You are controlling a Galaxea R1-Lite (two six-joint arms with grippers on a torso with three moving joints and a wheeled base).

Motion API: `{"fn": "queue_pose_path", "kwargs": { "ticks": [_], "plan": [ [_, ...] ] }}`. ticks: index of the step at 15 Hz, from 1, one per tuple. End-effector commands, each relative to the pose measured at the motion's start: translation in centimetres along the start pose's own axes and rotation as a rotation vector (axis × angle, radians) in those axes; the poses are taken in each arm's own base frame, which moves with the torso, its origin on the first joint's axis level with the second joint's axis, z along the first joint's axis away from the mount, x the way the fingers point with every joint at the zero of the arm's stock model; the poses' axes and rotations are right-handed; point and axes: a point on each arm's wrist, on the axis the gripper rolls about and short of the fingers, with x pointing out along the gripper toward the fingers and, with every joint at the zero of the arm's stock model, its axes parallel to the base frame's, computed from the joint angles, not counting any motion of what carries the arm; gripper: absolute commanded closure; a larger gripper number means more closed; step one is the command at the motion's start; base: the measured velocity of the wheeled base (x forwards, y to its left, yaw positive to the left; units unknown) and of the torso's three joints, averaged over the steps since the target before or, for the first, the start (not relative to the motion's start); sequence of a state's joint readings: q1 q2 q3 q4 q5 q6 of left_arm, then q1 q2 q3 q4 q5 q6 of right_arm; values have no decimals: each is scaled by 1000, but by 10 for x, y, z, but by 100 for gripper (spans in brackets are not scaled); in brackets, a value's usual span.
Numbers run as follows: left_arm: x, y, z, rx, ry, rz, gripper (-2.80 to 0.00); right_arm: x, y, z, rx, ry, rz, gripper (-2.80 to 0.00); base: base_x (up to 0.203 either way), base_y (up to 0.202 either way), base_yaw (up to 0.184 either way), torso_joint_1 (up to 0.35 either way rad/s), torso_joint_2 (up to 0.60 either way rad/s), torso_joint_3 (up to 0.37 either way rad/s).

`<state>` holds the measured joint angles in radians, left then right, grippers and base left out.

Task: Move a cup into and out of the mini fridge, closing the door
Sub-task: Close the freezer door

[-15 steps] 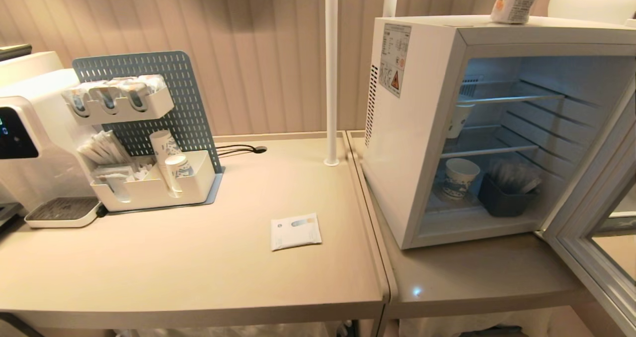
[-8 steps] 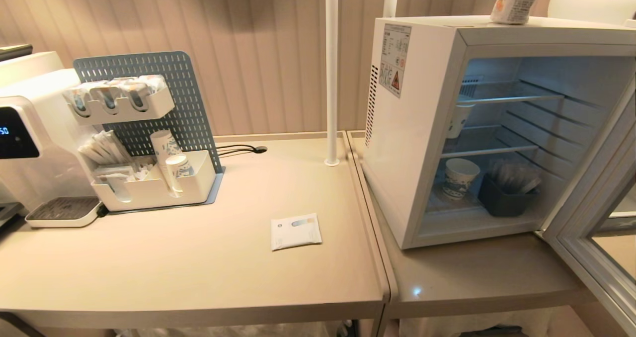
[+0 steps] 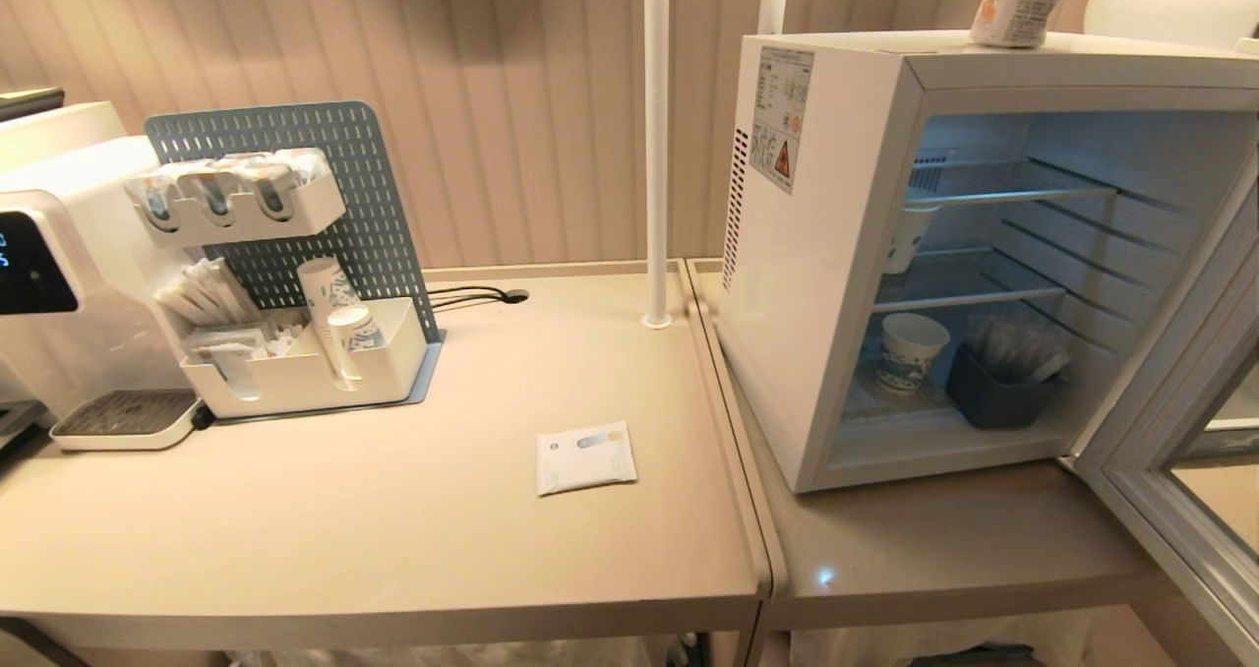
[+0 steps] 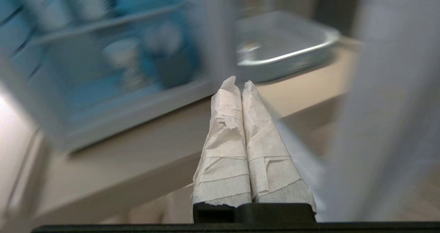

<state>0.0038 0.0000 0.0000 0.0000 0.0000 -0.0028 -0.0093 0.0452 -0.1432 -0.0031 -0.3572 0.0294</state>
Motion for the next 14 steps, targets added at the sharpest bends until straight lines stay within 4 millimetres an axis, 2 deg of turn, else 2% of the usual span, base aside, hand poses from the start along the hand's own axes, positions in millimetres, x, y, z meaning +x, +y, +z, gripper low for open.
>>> {"fn": "queue_pose_path", "kwargs": {
  "ticks": [1,3,6,11,14],
  "plan": [
    [0,0,0,0,2,0,0,3,5,-30,3,8,189,0,0,0,0,0,0,0],
    [0,0,0,0,2,1,0,3,9,-37,-28,67,387,0,0,0,0,0,0,0],
    [0,0,0,0,2,0,0,2,8,-41,-120,92,376,0,0,0,0,0,0,0],
    [0,0,0,0,1,1,0,1,7,-42,-117,145,373,0,0,0,0,0,0,0],
    [0,0,0,0,2,-1,0,1,7,-42,-106,146,371,0,-141,0,-1,11,4,1]
  ]
}}
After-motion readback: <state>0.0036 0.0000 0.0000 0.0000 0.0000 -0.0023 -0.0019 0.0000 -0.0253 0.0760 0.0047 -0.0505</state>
